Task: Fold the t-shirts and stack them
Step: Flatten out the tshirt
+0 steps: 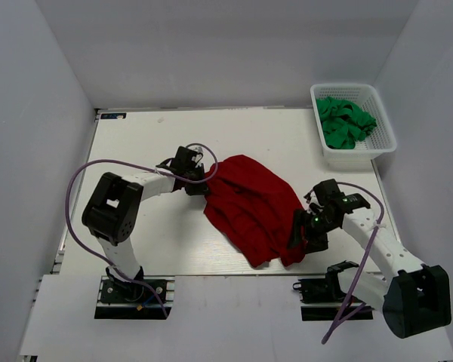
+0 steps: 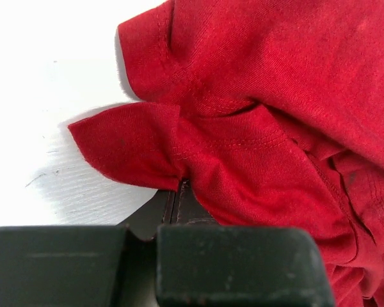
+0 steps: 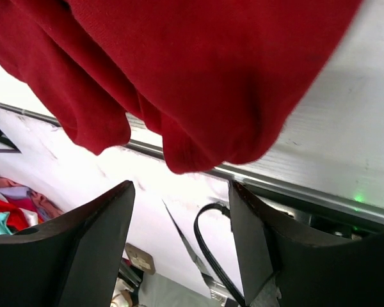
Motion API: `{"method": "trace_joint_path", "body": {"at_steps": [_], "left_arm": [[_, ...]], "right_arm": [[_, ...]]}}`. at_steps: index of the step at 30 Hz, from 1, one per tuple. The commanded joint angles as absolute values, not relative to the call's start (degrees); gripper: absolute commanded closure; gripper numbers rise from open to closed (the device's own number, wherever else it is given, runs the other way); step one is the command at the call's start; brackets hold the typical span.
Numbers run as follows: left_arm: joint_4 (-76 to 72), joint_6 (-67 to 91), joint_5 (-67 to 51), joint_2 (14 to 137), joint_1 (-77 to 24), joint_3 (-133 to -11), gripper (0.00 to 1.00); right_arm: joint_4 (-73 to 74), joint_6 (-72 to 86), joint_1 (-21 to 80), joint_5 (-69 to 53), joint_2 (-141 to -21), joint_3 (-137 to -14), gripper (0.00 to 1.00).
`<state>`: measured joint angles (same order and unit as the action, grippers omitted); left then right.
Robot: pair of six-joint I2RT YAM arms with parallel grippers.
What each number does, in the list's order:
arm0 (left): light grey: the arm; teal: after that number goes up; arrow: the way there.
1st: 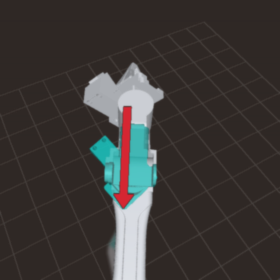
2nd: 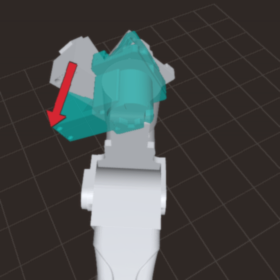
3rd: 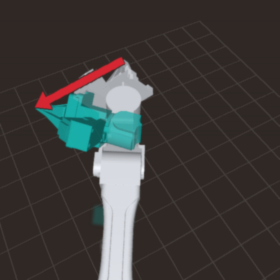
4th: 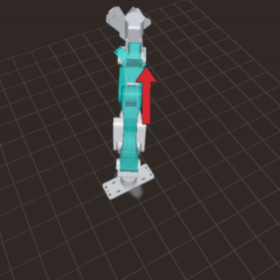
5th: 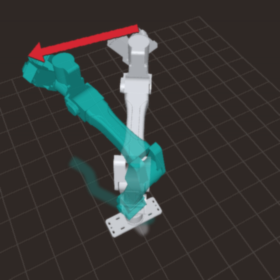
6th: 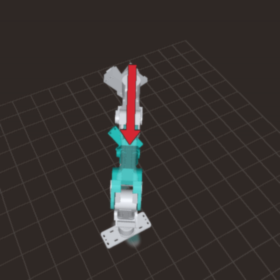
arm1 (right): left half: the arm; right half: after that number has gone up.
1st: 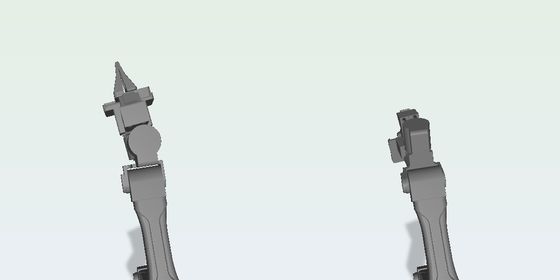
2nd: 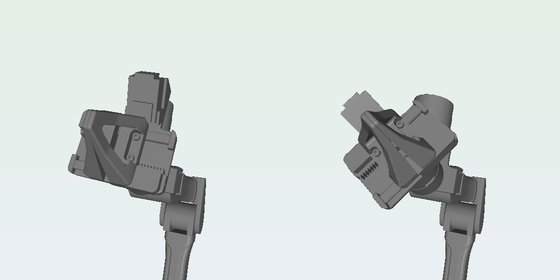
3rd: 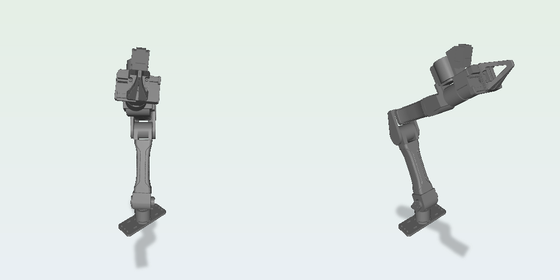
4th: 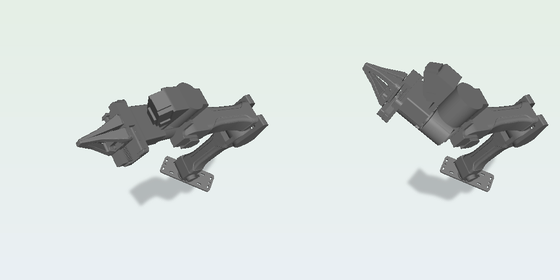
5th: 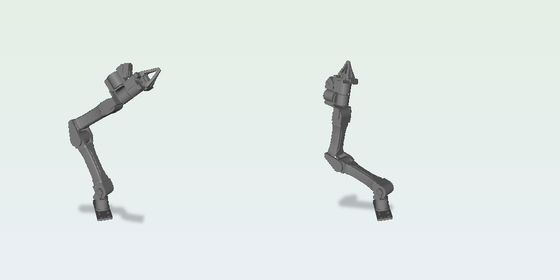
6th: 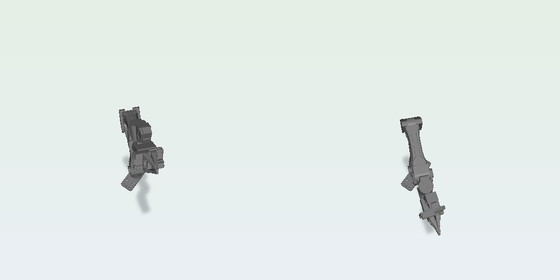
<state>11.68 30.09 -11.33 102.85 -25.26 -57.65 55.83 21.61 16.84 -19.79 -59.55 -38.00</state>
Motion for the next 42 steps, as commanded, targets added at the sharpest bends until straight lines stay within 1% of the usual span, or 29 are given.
{"method": "trace_joint_path", "body": {"at_steps": [1, 3, 5, 8, 10, 11, 12, 13, 14, 17, 18, 19, 24, 27, 28, 30, 31, 34, 37, 42], "left_arm": [[10.1, 30.2, -10.5, 100.3, -25.5, -56.6, 1.00], [10.1, 30.2, -10.5, 99.7, -25.5, -56.1, 1.00], [10.1, 30.2, -10.5, 99.1, -25.5, -56.1, 1.00], [10.1, 30.8, -10.5, 97.9, -25.5, -55.5, 1.00], [9.5, 30.8, -11.2, 97.3, -25.5, -54.8, 1.00], [9.5, 30.8, -10.6, 96.6, -25.5, -54.3, 1.00], [9.5, 30.8, -10.5, 96.6, -25.5, -54.3, 1.00], [9.5, 30.8, -9.7, 95.9, -25.5, -54.3, 1.00], [9.5, 30.8, -9.1, 95.0, -25.5, -54.3, 1.00], [10.0, 30.1, -7.7, 93.1, -25.5, -54.9, 1.00], [10.0, 30.1, -7.6, 93.1, -25.5, -55.5, 1.00], [10.0, 29.5, -7.6, 92.2, -25.5, -55.5, 1.00], [10.0, 29.0, -5.1, 88.6, -25.5, -58.7, 1.00], [10.5, 27.0, -3.9, 86.3, -25.5, -62.7, 1.00], [10.5, 26.5, -3.2, 85.7, -25.5, -64.8, 1.00], [10.5, 26.5, -1.5, 83.3, -25.5, -67.9, 1.00], [9.9, 26.5, -0.9, 82.5, -25.5, -68.8, 1.00], [8.0, 24.2, 1.8, 79.5, -25.5, -71.7, 1.00], [8.0, 21.5, 6.2, 75.9, -25.5, -75.6, 1.00], [8.0, 15.6, 11.1, 71.9, -25.5, -82.3, 1.00]], "right_arm": [[52.1, 23.8, 19.0, -21.4, -60.2, -36.7, 0.34], [50.8, 25.0, 20.6, -21.3, -62.2, -36.2, 0.35], [49.0, 25.3, 21.7, -19.7, -64.5, -35.9, 0.40], [48.1, 25.4, 23.3, -17.2, -67.8, -36.0, 0.40], [46.7, 25.7, 24.0, -16.1, -69.4, -36.2, 0.41], [45.9, 26.0, 24.7, -15.9, -70.1, -36.2, 0.44], [45.1, 26.3, 25.0, -15.3, -70.7, -36.4, 0.52], [44.7, 27.2, 25.1, -13.4, -70.8, -36.9, 0.61], [44.0, 27.9, 25.5, -12.4, -70.8, -37.1, 0.69], [43.5, 29.0, 25.9, -8.9, -70.2, -38.5, 0.69], [43.2, 29.0, 25.9, -8.7, -70.0, -39.4, 0.73], [42.9, 29.1, 26.1, -8.7, -69.7, -39.5, 1.00], [41.1, 27.2, 26.0, -9.6, -67.8, -43.7, 1.00], [40.8, 25.4, 25.9, -7.9, -64.8, -49.3, 1.00], [40.8, 23.3, 25.8, -5.7, -64.3, -54.3, 1.00], [40.3, 19.1, 25.8, -5.3, -62.5, -57.7, 1.00], [39.9, 18.6, 25.8, -4.4, -61.9, -62.4, 1.00], [37.9, 17.6, 25.7, -2.1, -60.3, -67.9, 1.00], [36.5, 18.2, 25.6, 5.4, -60.2, -75.8, 1.00], [32.2, 17.0, 25.5, 11.4, -59.9, -84.0, 1.00]]}}
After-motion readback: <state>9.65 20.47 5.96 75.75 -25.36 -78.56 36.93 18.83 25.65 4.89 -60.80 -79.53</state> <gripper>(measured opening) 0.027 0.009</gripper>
